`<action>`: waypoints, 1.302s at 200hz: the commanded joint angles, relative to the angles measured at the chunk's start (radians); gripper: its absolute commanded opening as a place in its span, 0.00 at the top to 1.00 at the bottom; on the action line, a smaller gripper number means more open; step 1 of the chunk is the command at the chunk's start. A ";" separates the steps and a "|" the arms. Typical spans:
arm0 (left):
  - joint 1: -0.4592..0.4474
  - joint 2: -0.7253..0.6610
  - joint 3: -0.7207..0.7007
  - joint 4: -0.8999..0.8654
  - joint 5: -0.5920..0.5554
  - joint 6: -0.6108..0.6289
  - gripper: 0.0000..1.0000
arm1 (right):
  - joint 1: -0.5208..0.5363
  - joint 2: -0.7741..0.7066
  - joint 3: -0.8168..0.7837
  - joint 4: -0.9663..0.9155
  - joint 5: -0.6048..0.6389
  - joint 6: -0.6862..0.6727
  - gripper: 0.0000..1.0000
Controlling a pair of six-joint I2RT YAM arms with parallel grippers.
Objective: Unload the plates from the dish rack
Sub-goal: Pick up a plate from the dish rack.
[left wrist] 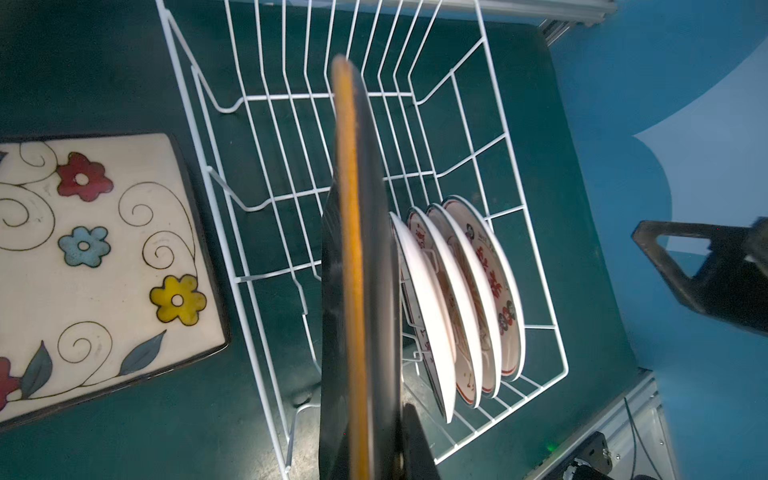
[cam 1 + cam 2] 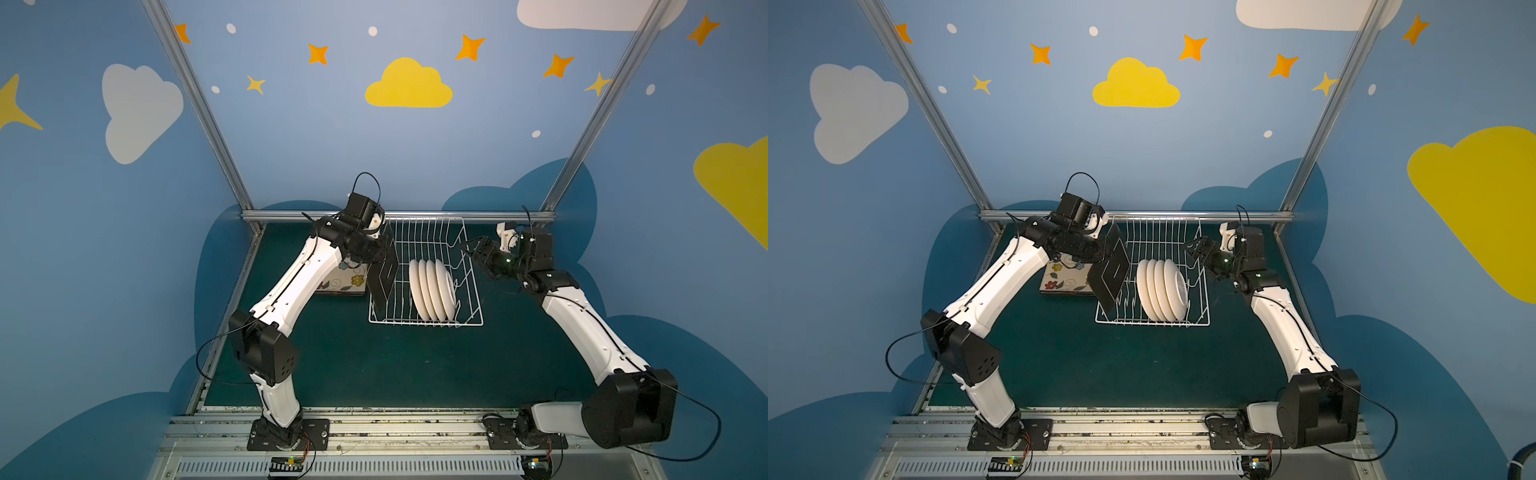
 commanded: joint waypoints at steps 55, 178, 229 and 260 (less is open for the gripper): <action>-0.004 -0.159 -0.004 0.242 -0.018 0.139 0.97 | -0.003 0.013 0.081 0.003 -0.046 0.012 0.11; -0.051 -0.394 -0.529 0.980 0.033 0.913 0.97 | 0.011 0.102 0.267 -0.024 -0.238 0.184 0.13; -0.102 -0.395 -0.609 1.109 -0.058 1.207 0.97 | 0.054 0.166 0.328 -0.047 -0.253 0.235 0.13; -0.136 -0.390 -0.644 1.172 -0.100 1.329 0.97 | 0.091 0.222 0.393 -0.097 -0.251 0.243 0.13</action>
